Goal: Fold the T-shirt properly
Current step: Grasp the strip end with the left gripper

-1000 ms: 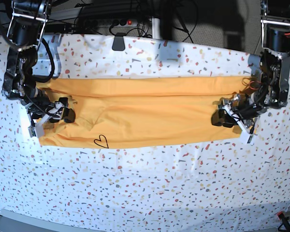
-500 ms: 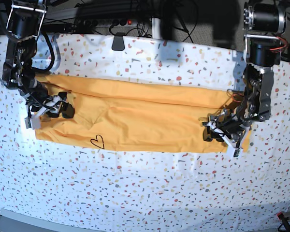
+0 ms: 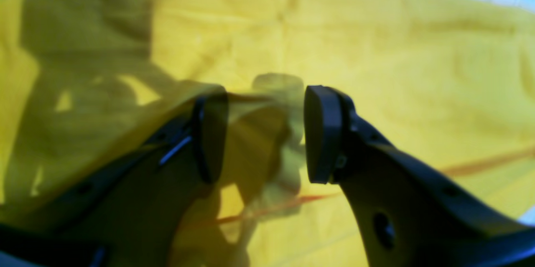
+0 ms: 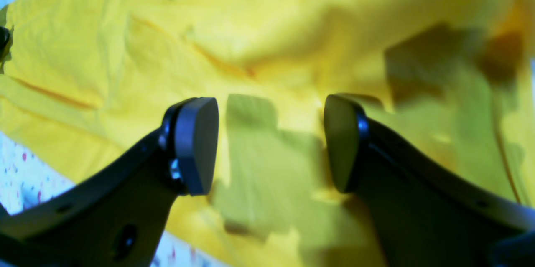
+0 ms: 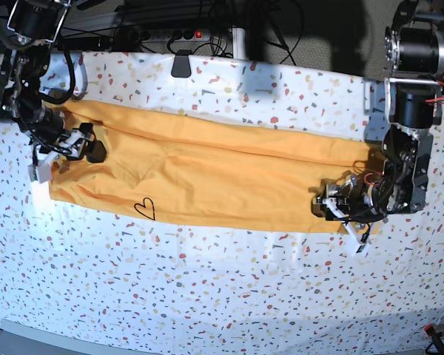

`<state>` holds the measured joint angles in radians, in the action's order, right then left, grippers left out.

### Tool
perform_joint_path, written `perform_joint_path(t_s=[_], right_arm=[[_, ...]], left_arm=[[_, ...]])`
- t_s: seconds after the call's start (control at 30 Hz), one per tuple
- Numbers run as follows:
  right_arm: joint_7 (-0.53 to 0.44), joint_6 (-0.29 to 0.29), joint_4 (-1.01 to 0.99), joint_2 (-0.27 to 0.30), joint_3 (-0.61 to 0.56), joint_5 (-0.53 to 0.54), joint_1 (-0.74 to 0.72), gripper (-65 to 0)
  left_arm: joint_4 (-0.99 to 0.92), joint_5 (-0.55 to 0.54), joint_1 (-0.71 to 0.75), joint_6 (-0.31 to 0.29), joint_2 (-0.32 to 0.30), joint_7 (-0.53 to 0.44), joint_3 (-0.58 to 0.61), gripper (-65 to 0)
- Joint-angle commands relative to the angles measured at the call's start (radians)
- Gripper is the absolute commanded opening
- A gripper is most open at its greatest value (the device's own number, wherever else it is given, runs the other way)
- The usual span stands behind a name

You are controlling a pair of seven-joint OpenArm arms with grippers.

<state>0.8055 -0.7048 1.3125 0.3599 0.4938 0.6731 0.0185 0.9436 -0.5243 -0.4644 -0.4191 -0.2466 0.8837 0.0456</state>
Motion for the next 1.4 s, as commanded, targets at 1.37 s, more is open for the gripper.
perform_joint_path(t_s=[1.37], right_arm=[[0.314, 0.007, 0.750, 0.019, 0.011, 0.360, 0.236, -25.6]], left_arm=[[-0.018, -0.272, 0.124, -0.114, -0.242, -0.036, -0.005, -35.8]])
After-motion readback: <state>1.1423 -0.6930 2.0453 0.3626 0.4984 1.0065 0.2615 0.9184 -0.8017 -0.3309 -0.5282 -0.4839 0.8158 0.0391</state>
